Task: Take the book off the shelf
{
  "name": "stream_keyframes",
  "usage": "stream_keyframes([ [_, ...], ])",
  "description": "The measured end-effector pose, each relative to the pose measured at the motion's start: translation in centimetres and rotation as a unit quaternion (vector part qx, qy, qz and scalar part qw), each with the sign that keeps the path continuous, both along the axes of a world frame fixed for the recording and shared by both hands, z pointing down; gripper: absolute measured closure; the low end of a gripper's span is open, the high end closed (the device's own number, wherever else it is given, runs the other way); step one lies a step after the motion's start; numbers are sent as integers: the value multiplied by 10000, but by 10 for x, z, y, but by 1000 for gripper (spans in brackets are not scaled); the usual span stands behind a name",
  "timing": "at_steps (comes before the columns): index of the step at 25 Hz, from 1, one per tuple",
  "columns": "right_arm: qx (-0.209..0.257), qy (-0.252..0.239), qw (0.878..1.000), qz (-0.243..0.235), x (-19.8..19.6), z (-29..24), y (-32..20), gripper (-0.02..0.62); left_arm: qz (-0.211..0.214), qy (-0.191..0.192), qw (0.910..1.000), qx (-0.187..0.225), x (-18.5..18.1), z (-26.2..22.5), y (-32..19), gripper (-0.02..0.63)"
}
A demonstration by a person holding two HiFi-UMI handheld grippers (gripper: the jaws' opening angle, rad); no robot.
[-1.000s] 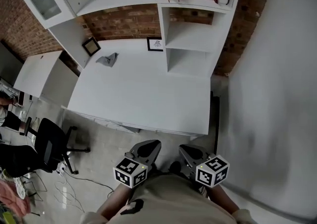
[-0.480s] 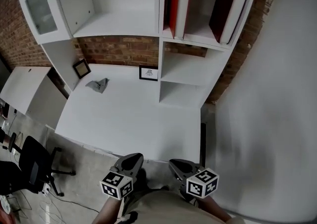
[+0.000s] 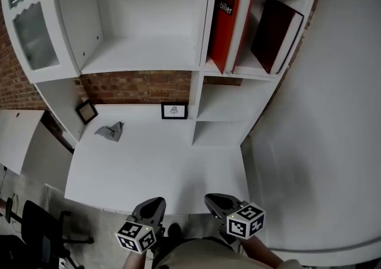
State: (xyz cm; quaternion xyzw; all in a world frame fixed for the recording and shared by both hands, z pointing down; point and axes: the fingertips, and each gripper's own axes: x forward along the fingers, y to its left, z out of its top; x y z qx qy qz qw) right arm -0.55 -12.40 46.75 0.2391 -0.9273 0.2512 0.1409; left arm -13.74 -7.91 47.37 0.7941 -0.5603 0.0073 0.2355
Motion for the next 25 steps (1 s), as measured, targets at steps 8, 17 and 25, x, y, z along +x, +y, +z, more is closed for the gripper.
stream_keyframes([
  [8, 468, 1, 9963, 721, 1, -29, -47, 589, 138, 66, 9999, 9, -31, 2, -11, 591],
  [17, 2102, -615, 9649, 1451, 34, -165, -153, 582, -44, -10, 9999, 135, -27, -19, -22, 591],
  [25, 3285, -1392, 9262, 1215, 28, -292, -199, 334, -10, -316, 9993, 191, -5, -26, -33, 591],
])
